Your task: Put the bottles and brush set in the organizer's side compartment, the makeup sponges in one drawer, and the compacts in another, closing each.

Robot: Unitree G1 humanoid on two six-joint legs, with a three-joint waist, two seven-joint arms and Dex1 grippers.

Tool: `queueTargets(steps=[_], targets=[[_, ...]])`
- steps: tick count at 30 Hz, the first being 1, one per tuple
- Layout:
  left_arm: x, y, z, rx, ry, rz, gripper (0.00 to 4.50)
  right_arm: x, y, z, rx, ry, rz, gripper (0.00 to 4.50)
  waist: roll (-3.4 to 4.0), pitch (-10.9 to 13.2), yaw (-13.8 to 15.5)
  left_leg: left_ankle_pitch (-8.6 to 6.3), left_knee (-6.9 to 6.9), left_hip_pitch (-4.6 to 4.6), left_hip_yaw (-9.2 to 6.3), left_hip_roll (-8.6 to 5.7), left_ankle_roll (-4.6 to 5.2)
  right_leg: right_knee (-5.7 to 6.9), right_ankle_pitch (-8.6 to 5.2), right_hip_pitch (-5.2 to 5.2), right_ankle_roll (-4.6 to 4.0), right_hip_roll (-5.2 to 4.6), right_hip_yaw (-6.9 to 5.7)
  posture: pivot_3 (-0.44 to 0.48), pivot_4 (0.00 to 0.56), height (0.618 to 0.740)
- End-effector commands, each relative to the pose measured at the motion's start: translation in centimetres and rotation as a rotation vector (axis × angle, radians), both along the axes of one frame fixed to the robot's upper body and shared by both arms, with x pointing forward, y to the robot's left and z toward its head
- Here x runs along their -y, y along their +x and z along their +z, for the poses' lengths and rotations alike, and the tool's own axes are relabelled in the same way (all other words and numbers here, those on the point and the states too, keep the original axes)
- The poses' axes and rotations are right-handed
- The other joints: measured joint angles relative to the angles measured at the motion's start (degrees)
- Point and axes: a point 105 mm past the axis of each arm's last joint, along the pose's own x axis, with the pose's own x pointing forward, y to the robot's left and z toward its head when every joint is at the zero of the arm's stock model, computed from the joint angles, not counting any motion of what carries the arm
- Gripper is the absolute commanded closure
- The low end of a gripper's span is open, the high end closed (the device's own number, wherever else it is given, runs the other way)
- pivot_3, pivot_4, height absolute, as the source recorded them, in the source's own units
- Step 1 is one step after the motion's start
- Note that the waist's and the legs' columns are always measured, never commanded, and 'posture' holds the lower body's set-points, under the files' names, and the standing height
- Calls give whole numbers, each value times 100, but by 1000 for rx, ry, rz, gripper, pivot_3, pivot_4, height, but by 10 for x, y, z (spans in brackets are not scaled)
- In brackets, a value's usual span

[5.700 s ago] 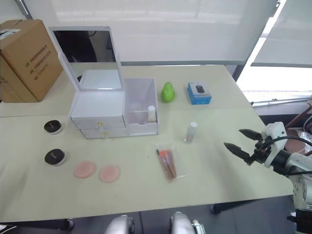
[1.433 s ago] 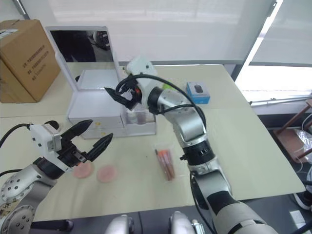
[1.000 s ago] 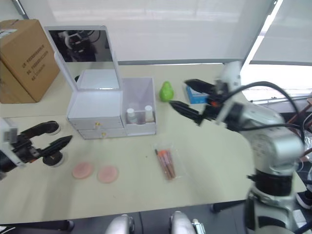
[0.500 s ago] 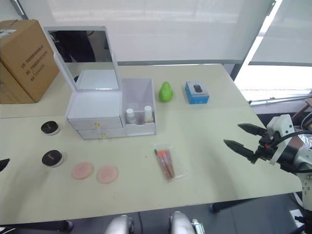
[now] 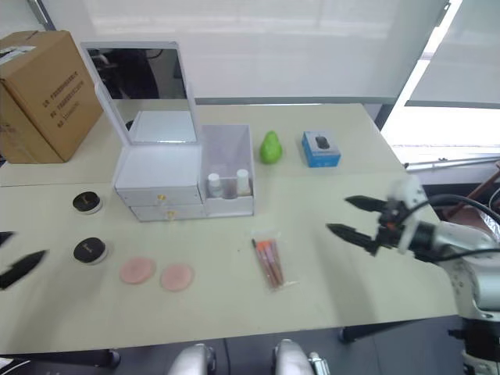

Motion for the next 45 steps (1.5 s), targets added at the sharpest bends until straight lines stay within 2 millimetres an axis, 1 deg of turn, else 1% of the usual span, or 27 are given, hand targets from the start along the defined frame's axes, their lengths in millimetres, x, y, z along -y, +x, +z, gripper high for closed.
queueTargets(steps=[1,3,5,6,7,8,10,11,12,13,14,16,18,20,22,25,28,31,34,37,40,44,45], targets=[[73,16,8,75,-51,-177,0,-18,-7,-7,-194,-8,76,28,-1,0,34,6,9,-3,-4,-1,10,0,1,5,0,2,1,0,150,722],[118,18,-1,57,-94,-306,0,-27,-3,-17,-338,-20,75,28,-2,-5,44,27,28,-6,-3,-4,44,-2,6,13,9,1,7,0,150,722],[151,20,-11,27,-136,-384,0,-36,-2,-22,-466,1,86,28,-12,-13,37,28,34,-23,-2,-12,46,-5,17,5,25,0,22,0,150,722],[168,21,-16,16,-163,-429,385,-40,0,-25,-537,10,84,0,-9,-15,37,29,37,-23,-4,-14,48,-5,19,8,24,7,29,0,150,722],[178,21,-18,9,-180,-457,622,-42,1,-27,-584,14,81,0,-7,-16,36,29,45,-23,-15,-15,49,-3,18,10,24,16,35,0,150,722],[186,22,-21,7,-188,-471,849,-44,1,-29,-624,14,79,0,-2,-17,36,31,50,-25,-27,-16,52,-2,19,11,24,28,43,0,150,722],[195,25,-25,2,-186,-488,1445,-45,5,-31,-682,21,62,0,7,-19,35,32,95,-46,-70,-12,58,2,19,10,23,63,54,0,150,722],[203,25,-29,-8,-196,-514,1802,-44,10,-32,-734,39,34,0,8,-19,33,30,98,-56,-86,-9,61,-1,19,12,23,75,56,0,150,722],[212,26,-34,-24,-204,-544,2066,-42,15,-35,-782,45,6,0,15,-21,29,30,101,-56,-94,-9,62,-1,19,10,23,80,57,0,150,722],[219,28,-39,-37,-207,-565,2473,-39,19,-39,-826,49,-21,0,20,-21,31,30,106,-56,-96,-11,62,-1,23,12,19,83,63,0,150,722],[224,32,-44,-44,-207,-574,2728,-37,22,-41,-852,46,-41,0,23,-22,40,30,110,-61,-99,-13,62,-1,25,10,20,83,64,0,150,722],[233,37,-49,-59,-217,-585,3325,-30,30,-46,-868,33,-83,0,25,-24,58,31,118,-63,-112,-18,63,1,26,13,21,83,62,0,150,722],[243,39,-50,-61,-236,-607,4014,-23,38,-45,-870,36,-113,0,27,-24,45,31,125,-72,-117,-18,63,1,26,11,23,85,60,0,150,722],[254,40,-53,-66,-242,-627,4491,-20,45,-43,-867,39,-127,0,32,-26,40,31,126,-78,-118,-19,64,1,28,7,26,85,60,0,150,722],[260,42,-57,-70,-240,-631,4491,-19,47,-46,-863,20,-132,0,37,-26,33,31,126,-77,-118,-19,64,1,37,10,41,86,61,0,150,722],[266,47,-62,-81,-236,-620,4491,-24,44,-56,-884,-13,-108,0,39,-27,25,30,125,-74,-124,-19,65,4,42,12,51,90,61,0,150,722],[265,53,-73,-98,-194,-593,4491,-43,39,-71,-911,-26,-62,0,40,-28,18,30,126,-74,-128,-20,65,7,45,11,57,92,61,0,150,722],[263,57,-83,-113,-98,-578,4491,-60,37,-81,-927,-25,-21,0,41,-37,-7,30,126,-68,-135,-19,65,10,47,16,60,97,60,0,150,722],[264,59,-81,-108,-91,-572,4491,-68,37,-90,-936,-34,-13,0,42,-48,-31,29,124,-65,-143,-19,67,12,47,18,59,101,57,0,150,722],[265,58,-83,-112,-66,-588,4491,-71,39,-95,-935,-42,-15,0,44,-60,-79,29,123,-63,-145,-18,67,12,46,20,58,101,56,0,150,722],[264,58,-83,-113,-69,-587,4500,-68,43,-96,-928,-44,-24,649,47,-63,-107,29,121,-60,-148,-18,68,15,45,21,56,103,55,0,150,722],[264,57,-84,-114,-68,-587,4500,-65,44,-97,-925,-50,-23,2039,54,-65,-105,29,121,-62,-148,-19,68,16,45,20,55,102,55,0,150,722],[264,57,-84,-114,-69,-587,4500,-64,44,-97,-923,-55,-22,2329,54,-65,-98,29,121,-62,-148,-19,68,16,45,20,56,102,55,0,150,722]])
